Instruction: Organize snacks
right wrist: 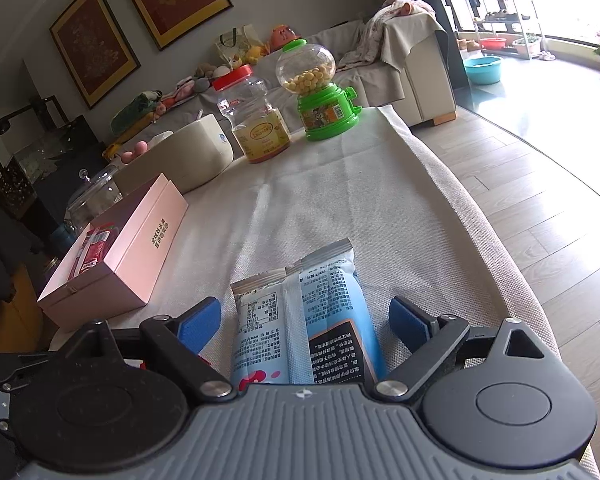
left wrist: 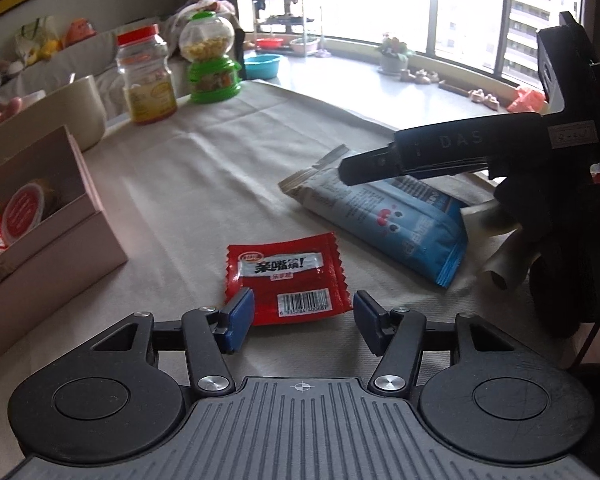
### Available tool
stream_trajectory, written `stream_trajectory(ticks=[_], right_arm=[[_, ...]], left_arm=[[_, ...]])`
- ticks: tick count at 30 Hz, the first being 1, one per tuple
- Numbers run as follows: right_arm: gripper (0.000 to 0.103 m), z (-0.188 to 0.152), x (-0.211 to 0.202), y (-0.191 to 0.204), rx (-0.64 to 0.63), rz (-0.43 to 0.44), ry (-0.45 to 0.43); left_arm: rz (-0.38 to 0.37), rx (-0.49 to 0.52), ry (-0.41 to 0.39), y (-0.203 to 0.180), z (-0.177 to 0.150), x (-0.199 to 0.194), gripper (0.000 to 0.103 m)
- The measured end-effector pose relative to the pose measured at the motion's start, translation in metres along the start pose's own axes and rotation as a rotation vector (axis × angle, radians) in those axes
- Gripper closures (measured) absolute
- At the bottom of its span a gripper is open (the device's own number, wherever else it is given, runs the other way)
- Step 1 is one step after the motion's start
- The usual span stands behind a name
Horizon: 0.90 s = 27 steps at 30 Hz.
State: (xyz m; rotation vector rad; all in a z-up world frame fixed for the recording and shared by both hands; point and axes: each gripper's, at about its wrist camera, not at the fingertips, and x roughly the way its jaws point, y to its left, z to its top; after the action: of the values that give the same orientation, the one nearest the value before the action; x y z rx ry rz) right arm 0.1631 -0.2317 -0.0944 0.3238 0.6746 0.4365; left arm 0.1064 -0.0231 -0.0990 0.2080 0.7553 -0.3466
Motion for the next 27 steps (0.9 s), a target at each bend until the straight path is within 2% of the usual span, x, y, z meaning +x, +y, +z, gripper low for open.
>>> stream_trajectory(ticks=[5, 7, 9, 11, 13, 16, 19, 22, 27], right_arm=[[0.011, 0.000, 0.000, 0.000, 0.000, 0.001, 0.000], [0.010, 0.000, 0.000, 0.000, 0.000, 0.000, 0.000], [0.010, 0.000, 0.000, 0.000, -0.002, 0.001, 0.001], [0.009, 0.001, 0.000, 0.000, -0.004, 0.004, 0.002], [0.009, 0.001, 0.000, 0.000, -0.002, 0.005, 0.002], [0.009, 0.001, 0.000, 0.000, -0.002, 0.004, 0.002], [0.009, 0.001, 0.000, 0.000, 0.000, 0.004, 0.001], [0.008, 0.001, 0.001, 0.001, 0.000, 0.005, 0.002], [0.008, 0.002, 0.001, 0.001, -0.001, 0.010, 0.003]], left_arm=[[0.031, -0.026, 0.009, 0.009, -0.002, 0.000, 0.041], [0.013, -0.041, 0.005, 0.011, 0.000, -0.001, 0.044], [-0.012, -0.048, 0.012, 0.012, 0.001, 0.001, 0.043], [-0.008, -0.025, 0.014, 0.007, 0.002, 0.004, 0.038], [-0.021, -0.009, 0.018, 0.003, 0.002, 0.007, 0.025], [-0.047, -0.006, 0.026, 0.002, 0.002, 0.008, 0.018], [-0.065, -0.025, 0.011, 0.005, 0.003, 0.005, 0.022], [-0.015, -0.051, -0.015, 0.010, 0.007, 0.003, 0.023], [0.028, -0.057, 0.019, 0.020, 0.011, 0.016, 0.023]])
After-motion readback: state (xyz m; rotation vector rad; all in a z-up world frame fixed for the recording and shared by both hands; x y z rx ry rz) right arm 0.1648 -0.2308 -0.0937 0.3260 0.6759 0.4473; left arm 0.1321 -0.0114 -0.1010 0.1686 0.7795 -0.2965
